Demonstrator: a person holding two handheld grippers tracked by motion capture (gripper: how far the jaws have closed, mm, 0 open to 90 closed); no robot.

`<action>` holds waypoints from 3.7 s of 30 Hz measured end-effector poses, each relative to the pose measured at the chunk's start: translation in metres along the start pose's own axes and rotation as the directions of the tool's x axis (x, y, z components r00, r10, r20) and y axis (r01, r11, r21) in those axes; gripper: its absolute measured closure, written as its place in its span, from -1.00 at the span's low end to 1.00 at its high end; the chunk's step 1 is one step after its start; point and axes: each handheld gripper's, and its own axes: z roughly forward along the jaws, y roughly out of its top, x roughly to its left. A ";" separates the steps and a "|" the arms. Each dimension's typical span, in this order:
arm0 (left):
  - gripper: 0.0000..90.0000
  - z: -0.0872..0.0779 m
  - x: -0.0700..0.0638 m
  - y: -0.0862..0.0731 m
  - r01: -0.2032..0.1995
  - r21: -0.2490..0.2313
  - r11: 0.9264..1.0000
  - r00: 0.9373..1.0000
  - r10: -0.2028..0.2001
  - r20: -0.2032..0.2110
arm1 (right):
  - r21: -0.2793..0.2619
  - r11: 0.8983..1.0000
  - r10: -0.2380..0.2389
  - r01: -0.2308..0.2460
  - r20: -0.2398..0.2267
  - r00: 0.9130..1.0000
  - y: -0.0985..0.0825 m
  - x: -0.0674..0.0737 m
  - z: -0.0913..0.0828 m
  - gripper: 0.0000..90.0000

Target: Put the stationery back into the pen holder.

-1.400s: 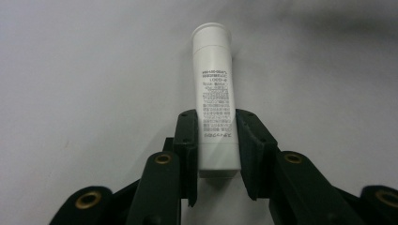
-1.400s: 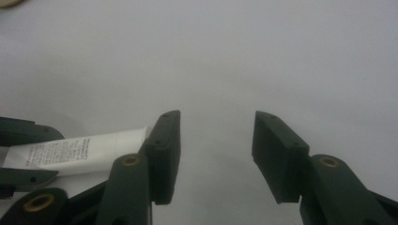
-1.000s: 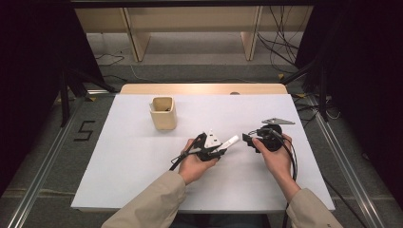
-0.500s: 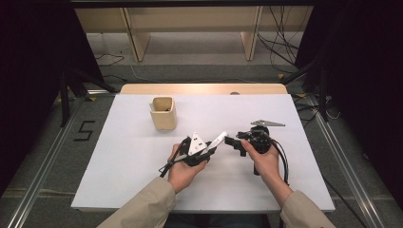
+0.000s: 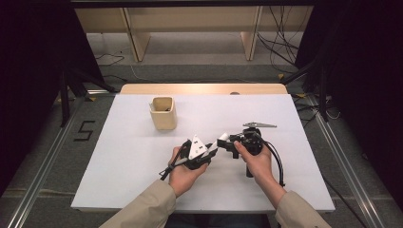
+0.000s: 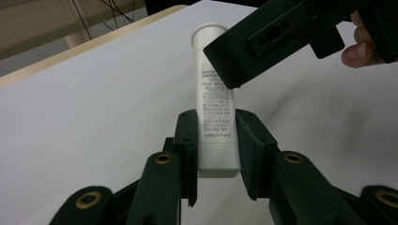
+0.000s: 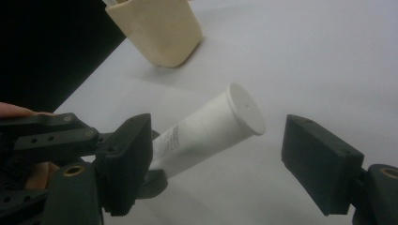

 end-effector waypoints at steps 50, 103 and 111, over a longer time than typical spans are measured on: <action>0.55 0.005 0.000 -0.001 -0.014 -0.024 1.000 1.000 0.014 -0.008 | -0.123 0.990 0.055 -0.076 -0.164 0.985 -0.001 0.004 -0.004 0.50; 0.57 -0.004 0.007 0.001 0.041 -0.033 0.999 0.999 -0.042 -0.005 | -0.093 0.942 -0.320 0.321 0.023 0.947 -0.003 0.047 0.000 0.29; 0.57 -0.015 0.031 0.001 0.109 -0.045 0.993 0.993 -0.111 -0.051 | -0.180 0.940 -0.285 0.289 0.048 0.957 0.004 0.040 -0.017 -0.23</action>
